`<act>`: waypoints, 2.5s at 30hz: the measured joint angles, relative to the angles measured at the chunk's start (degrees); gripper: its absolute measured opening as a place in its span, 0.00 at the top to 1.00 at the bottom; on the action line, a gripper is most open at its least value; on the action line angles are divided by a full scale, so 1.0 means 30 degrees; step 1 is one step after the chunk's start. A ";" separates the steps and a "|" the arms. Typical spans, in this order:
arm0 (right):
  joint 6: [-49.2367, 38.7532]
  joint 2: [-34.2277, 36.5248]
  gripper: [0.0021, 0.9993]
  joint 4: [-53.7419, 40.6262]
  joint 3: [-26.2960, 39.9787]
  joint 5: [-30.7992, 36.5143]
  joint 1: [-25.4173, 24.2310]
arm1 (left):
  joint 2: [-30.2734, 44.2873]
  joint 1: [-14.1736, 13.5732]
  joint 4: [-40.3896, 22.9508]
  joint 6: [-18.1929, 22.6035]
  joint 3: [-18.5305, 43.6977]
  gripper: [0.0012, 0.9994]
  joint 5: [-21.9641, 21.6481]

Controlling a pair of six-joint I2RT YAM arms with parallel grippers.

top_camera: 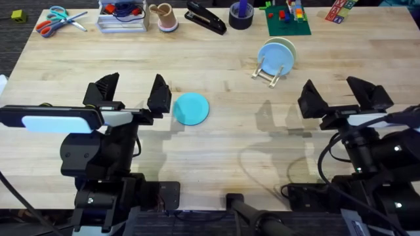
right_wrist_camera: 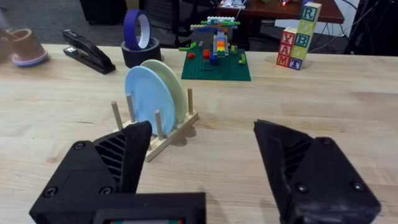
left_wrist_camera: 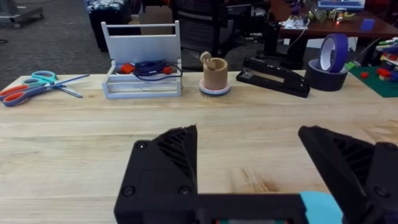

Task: Pick up the plates from the table one by one and place each into a slot on the dish rack.

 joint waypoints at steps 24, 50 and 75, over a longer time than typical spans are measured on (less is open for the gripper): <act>-0.0083 0.0387 0.01 0.1482 0.1323 0.0444 0.0000 | 0.0007 0.0000 -0.2096 -0.0137 0.2486 0.01 -0.0080; -0.0160 1.6261 0.00 -1.6782 1.9425 0.0430 0.0072 | 1.5957 0.0000 -1.9945 -0.1737 1.9342 0.01 0.0863; -0.0066 1.6698 0.00 -1.7475 1.9751 0.0430 0.0226 | 1.8411 0.0086 -2.1500 -0.2060 1.9467 0.96 0.3837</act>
